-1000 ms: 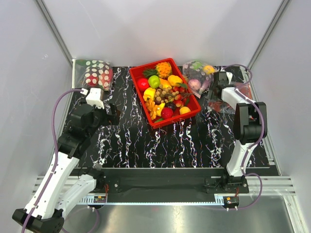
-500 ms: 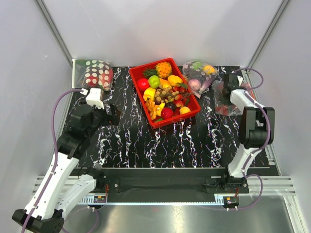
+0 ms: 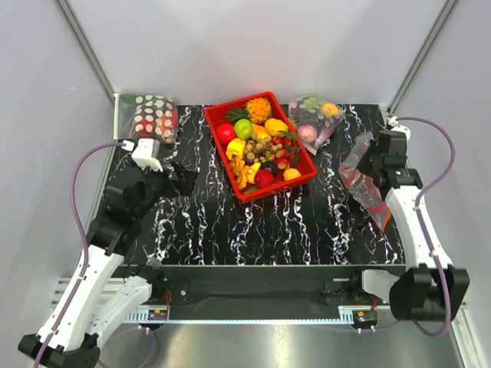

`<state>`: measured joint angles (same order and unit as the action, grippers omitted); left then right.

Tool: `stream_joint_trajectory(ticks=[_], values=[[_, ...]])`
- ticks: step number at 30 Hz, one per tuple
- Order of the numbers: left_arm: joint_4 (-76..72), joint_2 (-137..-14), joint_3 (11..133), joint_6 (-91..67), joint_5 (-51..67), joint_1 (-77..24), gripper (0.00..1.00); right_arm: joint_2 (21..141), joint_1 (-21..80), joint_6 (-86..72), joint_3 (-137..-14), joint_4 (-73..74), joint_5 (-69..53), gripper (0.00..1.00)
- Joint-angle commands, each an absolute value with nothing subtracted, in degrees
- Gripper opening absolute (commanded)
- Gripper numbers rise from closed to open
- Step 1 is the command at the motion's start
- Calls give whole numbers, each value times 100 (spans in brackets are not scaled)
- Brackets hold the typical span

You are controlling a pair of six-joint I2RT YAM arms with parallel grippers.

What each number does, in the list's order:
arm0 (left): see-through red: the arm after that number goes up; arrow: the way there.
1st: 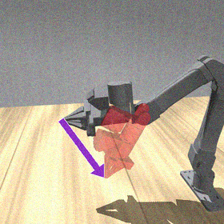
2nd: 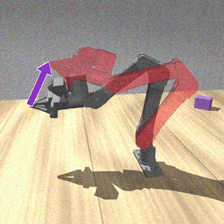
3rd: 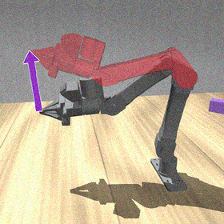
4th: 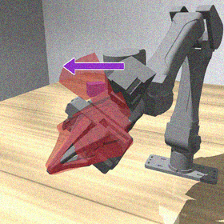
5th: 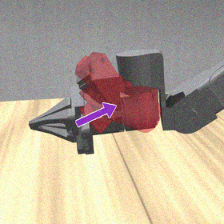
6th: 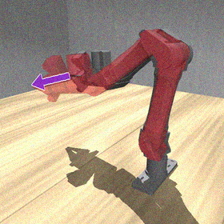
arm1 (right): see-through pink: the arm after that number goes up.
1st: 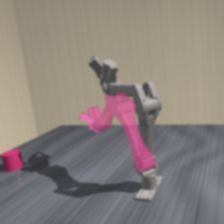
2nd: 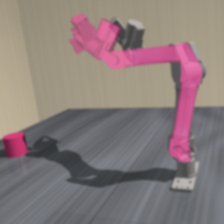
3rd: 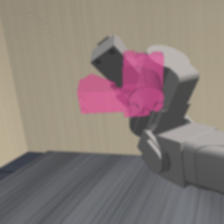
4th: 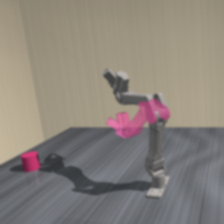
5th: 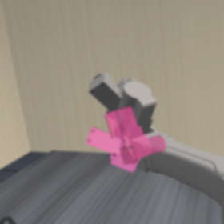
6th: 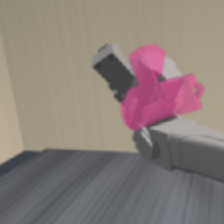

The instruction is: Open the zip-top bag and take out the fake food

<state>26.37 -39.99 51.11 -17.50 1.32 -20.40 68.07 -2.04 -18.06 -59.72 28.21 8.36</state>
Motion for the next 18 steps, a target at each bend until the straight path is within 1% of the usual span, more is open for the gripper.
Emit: stream_joint_trajectory(ticks=[1, 2, 5, 6, 10, 14, 18], values=[[1785, -3963, 5027, -2355, 589, -2258, 99, 6136, -202, -2074, -5932, 2821, -209, 0], [1593, -4016, 5045, -2477, 606, -2346, 99, 6039, -202, -2126, -5950, 2847, -515, 0], [1232, -4323, 5080, -2627, 668, -2759, 99, 5801, -167, -2364, -5942, 2839, -913, 0], [1135, -4490, 5080, -2680, 624, -3038, 99, 5714, -132, -2408, -5933, 2856, -1001, 0], [704, -4886, 5080, -2690, 343, -3901, 99, 5502, -88, -2496, -5766, 2883, -949, 0], [501, -5290, 5071, -2646, 177, -4700, 99, 5396, -27, -2733, -5388, 2593, -1221, 0], [501, -5615, 5098, -2610, -148, -5140, 99, 5580, 333, -2926, -4888, 2068, -1248, 0]])
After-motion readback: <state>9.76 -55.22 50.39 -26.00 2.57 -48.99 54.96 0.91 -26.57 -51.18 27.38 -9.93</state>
